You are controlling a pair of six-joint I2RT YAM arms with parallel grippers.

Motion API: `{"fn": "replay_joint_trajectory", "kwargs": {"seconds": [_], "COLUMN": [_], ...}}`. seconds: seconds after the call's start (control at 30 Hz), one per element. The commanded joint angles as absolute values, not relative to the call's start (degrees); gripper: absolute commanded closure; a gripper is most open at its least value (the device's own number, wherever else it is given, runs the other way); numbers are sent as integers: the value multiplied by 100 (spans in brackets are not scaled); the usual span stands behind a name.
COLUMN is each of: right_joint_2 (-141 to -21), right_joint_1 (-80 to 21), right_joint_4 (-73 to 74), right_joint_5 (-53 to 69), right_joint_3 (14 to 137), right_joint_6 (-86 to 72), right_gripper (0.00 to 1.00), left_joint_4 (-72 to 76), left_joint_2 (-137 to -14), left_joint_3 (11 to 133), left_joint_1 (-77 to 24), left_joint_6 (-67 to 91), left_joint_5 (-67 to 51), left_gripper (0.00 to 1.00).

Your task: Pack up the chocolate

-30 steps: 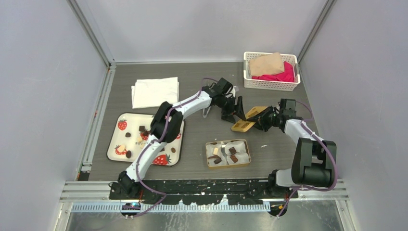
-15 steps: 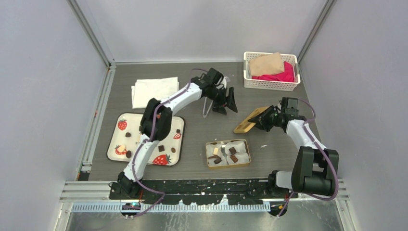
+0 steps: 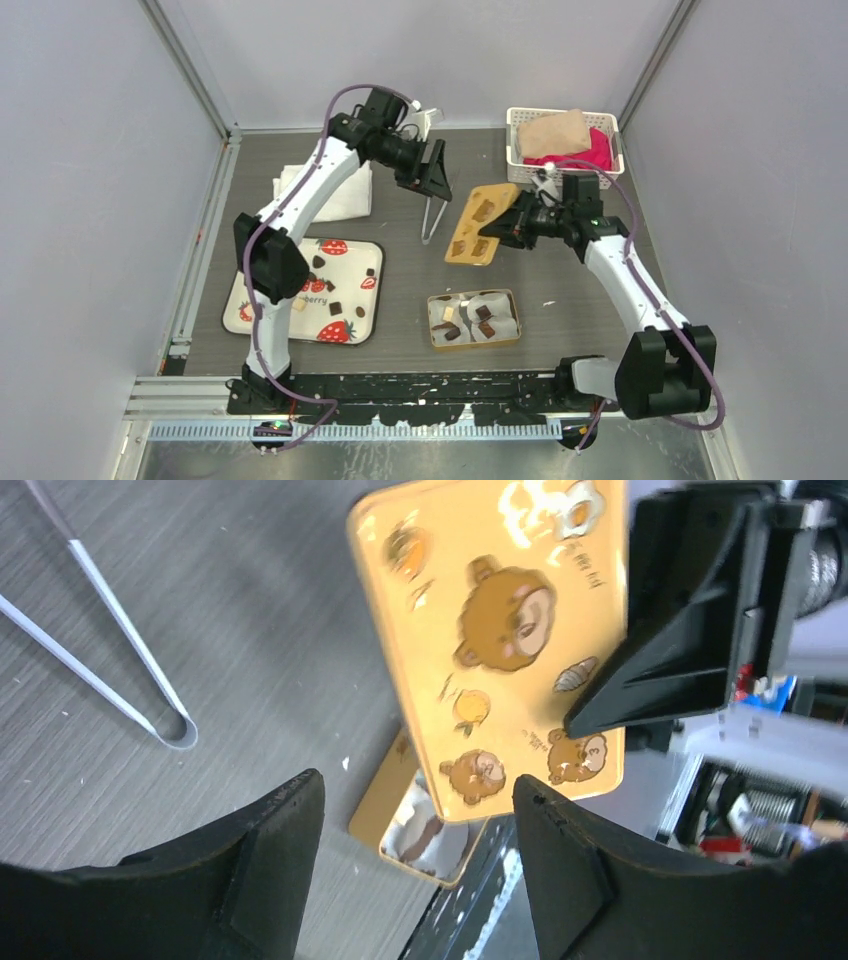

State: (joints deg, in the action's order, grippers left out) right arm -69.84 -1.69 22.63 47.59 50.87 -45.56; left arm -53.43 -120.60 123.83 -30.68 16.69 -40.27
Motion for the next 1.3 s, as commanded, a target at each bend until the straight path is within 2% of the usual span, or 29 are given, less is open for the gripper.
{"fn": "replay_joint_trajectory", "kwargs": {"seconds": [0.0,0.1,0.27,0.47,0.87,1.1,1.2,1.27], "right_joint_2": [-7355,-7769,-8617,-9186,-9102,-9021,-9052,-9125], "right_joint_1": [-1072,-1632,-2086,-2466,-2538,-2532,-2522,-2514], "right_joint_4": [2919,4084,5125,6665,6859,6393,6091,6094], "right_joint_5": [5865,5917,6609,6493,6927,7256,7263,7308], "right_joint_3": [6025,6781,7475,8312,8565,8882,8843,8850], "right_joint_6": [-3700,-2733,-1772,-608,-216,-518,-754,-738], "right_gripper": [99,99,99,99,99,99,99,99], "left_joint_4": [-6639,-7025,-7244,-7329,-7726,-7789,-7811,-7737], "left_joint_2": [-11482,-11327,-11044,-10969,-11697,-11626,-11486,-11457], "left_joint_3": [12587,12494,12330,12217,12302,11904,11757,11625], "left_joint_1": [-2849,-2657,-2384,-2057,-1953,-2080,-2100,-2101], "left_joint_6": [-41,-592,-1056,-1248,-1103,-1147,-1276,-1222], "left_joint_5": [-5009,-5092,-5376,-5609,-7363,-7740,-8114,-8266], "left_gripper": [31,32,32,31,28,30,35,45]}}
